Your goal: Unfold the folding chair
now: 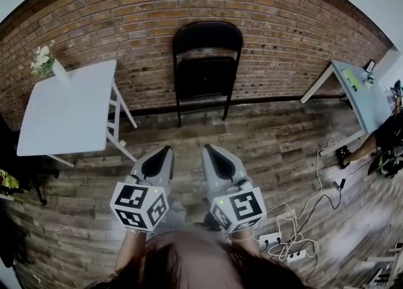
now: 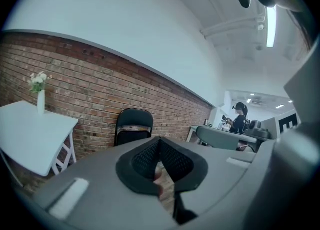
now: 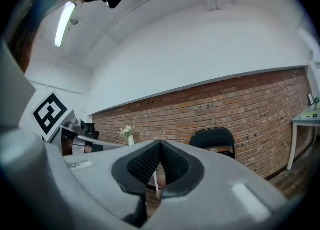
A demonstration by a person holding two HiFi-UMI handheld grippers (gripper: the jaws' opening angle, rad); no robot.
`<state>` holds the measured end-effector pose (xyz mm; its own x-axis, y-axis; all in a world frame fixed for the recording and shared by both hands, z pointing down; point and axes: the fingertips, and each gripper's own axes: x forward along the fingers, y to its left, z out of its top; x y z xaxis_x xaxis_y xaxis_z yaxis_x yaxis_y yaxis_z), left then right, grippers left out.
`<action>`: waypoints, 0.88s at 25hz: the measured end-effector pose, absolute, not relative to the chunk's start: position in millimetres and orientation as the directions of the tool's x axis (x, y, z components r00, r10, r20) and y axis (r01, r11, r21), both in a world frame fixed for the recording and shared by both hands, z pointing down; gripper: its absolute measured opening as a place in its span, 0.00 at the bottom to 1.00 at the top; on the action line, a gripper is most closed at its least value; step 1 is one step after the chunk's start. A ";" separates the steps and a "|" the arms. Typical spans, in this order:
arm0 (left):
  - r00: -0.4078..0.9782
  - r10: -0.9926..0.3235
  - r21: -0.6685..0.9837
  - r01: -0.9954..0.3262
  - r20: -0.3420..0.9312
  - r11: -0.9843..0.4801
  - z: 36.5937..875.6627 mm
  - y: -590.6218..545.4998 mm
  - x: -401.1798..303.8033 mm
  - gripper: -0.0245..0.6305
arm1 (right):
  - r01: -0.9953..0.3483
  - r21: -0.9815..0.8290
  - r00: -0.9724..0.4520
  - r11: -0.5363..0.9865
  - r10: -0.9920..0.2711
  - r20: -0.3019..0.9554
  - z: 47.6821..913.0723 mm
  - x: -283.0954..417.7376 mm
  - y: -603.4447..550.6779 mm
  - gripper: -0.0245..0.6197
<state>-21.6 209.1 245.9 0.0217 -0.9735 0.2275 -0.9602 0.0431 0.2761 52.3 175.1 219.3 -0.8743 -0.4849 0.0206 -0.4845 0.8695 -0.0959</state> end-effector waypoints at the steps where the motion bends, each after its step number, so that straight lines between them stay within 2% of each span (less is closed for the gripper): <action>1: 0.026 -0.974 0.276 -0.961 0.225 0.038 245.1 203.8 -30.2 0.04 | -0.480 -0.103 -0.877 0.871 -0.481 0.017 217.5 43.1 170.6 0.03; 11: 0.052 -0.978 0.288 -0.958 0.204 0.010 242.0 160.7 -118.3 0.04 | -0.494 -0.082 -0.869 0.866 -0.494 0.017 207.4 -40.7 128.7 0.03; 22: 0.077 -0.974 0.318 -0.948 0.211 -0.006 255.2 140.6 -154.7 0.04 | -0.515 -0.086 -0.857 0.853 -0.515 0.027 212.9 -73.7 101.7 0.03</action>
